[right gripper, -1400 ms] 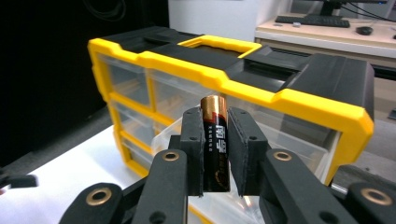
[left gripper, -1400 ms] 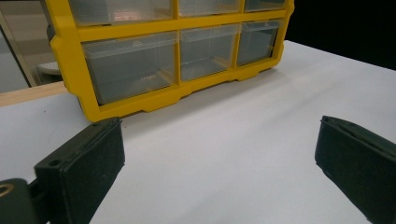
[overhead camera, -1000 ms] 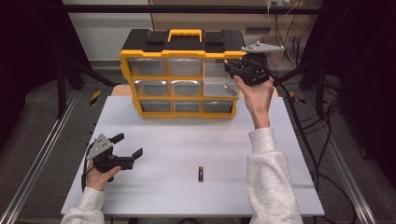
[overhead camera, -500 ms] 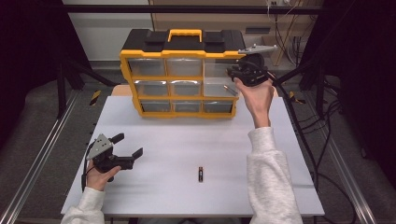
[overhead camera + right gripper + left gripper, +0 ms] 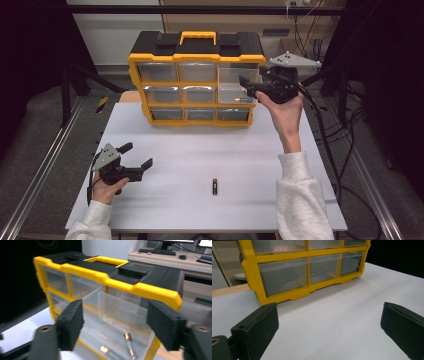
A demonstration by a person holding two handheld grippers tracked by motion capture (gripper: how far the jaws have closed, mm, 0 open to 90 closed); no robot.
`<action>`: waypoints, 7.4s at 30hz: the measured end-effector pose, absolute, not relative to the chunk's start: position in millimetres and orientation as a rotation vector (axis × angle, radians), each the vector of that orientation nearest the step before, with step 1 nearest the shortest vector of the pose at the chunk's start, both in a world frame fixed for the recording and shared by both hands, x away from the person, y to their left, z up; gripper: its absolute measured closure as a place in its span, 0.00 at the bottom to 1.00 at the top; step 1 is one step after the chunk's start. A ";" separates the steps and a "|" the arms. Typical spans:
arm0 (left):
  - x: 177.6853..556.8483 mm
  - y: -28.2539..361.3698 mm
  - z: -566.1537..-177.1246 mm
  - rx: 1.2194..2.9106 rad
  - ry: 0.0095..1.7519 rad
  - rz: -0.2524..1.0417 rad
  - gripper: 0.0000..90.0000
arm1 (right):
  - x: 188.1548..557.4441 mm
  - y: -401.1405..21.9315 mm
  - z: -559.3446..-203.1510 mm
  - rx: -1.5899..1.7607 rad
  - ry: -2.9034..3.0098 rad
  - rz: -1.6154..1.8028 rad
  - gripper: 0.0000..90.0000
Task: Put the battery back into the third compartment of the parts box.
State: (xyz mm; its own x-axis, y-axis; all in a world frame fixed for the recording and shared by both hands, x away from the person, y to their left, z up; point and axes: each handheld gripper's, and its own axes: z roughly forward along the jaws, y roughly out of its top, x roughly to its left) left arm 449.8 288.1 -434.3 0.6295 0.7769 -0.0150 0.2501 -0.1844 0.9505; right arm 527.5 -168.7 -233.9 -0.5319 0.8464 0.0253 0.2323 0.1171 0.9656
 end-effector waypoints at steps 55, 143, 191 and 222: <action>449.2 286.8 -434.2 1.744 0.832 0.590 0.01 | 431.2 -107.3 -451.5 1.119 2.264 1.268 0.03; 449.7 285.5 -434.6 1.749 0.835 0.593 0.01 | 438.3 -142.3 -375.2 1.081 2.201 1.397 0.86; 449.3 285.8 -433.9 1.744 0.831 0.593 0.01 | 541.6 -161.5 -229.8 1.109 1.822 1.381 0.86; 449.8 286.0 -433.9 1.742 0.834 0.590 0.02 | 555.3 -163.1 -238.3 1.127 1.885 1.276 0.77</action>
